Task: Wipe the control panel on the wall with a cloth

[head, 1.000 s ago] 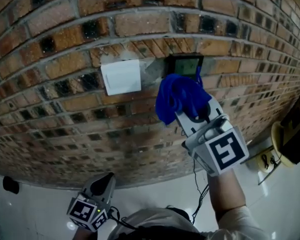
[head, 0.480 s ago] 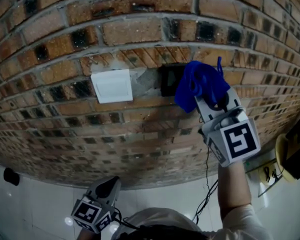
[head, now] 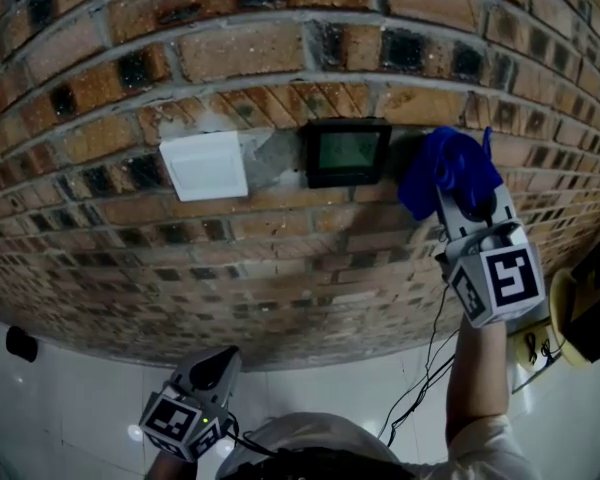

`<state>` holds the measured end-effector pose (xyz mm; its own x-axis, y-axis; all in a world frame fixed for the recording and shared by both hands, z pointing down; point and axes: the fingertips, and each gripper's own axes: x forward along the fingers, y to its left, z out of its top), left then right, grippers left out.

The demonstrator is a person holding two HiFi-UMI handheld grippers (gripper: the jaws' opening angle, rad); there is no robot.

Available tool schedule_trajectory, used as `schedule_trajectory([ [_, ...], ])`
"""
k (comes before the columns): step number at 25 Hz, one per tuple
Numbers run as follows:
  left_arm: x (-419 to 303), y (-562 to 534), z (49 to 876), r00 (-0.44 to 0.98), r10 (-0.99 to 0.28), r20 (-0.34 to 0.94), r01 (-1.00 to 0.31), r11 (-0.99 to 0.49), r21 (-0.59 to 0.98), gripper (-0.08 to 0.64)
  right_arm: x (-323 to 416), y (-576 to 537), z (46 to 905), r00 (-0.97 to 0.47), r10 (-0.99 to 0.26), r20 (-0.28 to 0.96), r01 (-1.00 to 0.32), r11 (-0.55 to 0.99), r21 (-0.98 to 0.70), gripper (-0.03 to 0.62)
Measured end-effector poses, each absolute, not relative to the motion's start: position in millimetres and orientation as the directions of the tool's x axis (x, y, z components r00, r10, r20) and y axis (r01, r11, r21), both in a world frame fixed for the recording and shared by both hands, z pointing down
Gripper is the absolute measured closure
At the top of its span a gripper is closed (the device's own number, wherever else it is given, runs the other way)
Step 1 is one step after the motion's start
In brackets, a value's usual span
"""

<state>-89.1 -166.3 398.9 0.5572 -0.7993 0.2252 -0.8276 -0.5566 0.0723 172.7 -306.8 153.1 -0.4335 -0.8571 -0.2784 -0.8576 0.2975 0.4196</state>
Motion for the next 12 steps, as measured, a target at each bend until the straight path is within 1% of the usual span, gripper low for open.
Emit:
schedule_trajectory([
  [3,-92.9,-164.4,397.0,0.549,-0.804,0.226,-0.833,-0.549,0.07,0.559,143.9,-281.3,142.9,-0.485,-0.818,-0.31,-0.839,0.335,0.429,0.503],
  [6,-96.3,-163.7,395.2,0.549,-0.804,0.228,-0.832,-0.551,0.059,0.559,83.5,-255.3,134.7,-0.602,-0.732,-0.32,-0.771,0.428,0.472,0.504],
  [8,-96.5,-161.0,395.3,0.552,-0.802,0.228,-0.829,-0.557,0.051,0.558,46.4,-251.2,134.8,-0.659,-0.687,-0.306,-0.721,0.461,0.517,0.503],
  [10,-98.5,-157.4,394.4,0.55,-0.806,0.22,-0.831,-0.553,0.053,0.559,20.9,-256.8,138.7,-0.676,-0.684,-0.276,-0.697,0.472,0.539,0.503],
  [12,-104.1,-155.6,393.5,0.54,-0.814,0.214,-0.839,-0.54,0.062,0.558,9.1,-265.3,140.4,-0.667,-0.699,-0.256,-0.702,0.476,0.53,0.503],
])
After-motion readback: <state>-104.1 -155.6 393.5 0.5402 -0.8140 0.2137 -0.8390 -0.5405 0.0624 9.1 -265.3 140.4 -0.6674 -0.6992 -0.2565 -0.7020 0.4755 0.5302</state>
